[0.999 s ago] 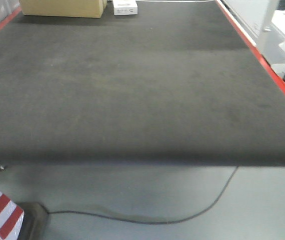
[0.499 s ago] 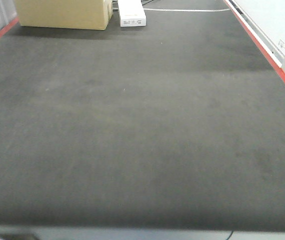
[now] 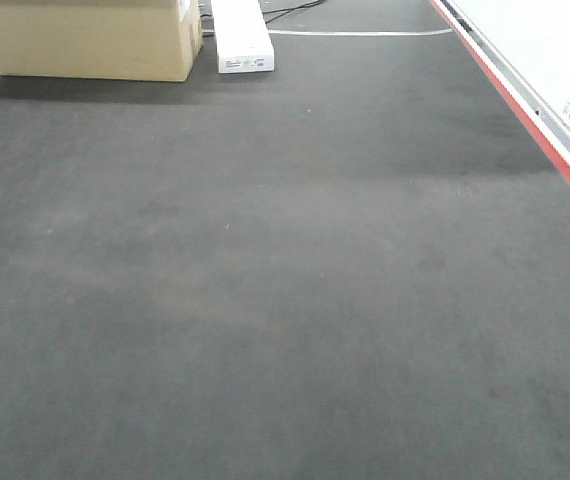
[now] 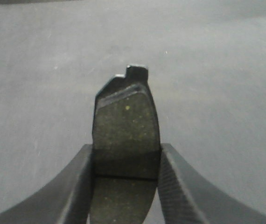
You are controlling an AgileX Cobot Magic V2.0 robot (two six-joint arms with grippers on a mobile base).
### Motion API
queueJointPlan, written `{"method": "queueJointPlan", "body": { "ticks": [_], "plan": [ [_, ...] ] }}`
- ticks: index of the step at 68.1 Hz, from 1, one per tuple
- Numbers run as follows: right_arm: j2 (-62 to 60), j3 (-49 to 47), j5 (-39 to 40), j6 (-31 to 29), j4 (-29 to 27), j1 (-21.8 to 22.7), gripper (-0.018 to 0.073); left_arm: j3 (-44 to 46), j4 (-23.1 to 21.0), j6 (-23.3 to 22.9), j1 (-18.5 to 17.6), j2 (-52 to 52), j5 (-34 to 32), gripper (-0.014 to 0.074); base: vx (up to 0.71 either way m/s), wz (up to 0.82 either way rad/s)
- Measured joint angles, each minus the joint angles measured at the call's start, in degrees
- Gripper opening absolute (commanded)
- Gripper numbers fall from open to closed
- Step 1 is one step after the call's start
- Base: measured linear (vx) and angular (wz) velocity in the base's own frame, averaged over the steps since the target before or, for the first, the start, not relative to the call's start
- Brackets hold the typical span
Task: Move and align brake pads A on conveyor
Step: 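Lower the left gripper with its pad toward the conveyor belt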
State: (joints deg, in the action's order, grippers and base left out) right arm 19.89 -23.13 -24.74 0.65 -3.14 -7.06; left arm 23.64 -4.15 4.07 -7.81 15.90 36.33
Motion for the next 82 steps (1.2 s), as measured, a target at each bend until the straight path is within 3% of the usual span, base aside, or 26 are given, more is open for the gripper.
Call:
{"method": "queueJointPlan", "body": {
  "ticks": [82],
  "plan": [
    [0.0, 0.0, 0.0, 0.0, 0.0, 0.0, -0.0007, 0.0, 0.0, 0.0, 0.0, 0.0, 0.0, -0.0006, 0.05, 0.01]
  ]
}}
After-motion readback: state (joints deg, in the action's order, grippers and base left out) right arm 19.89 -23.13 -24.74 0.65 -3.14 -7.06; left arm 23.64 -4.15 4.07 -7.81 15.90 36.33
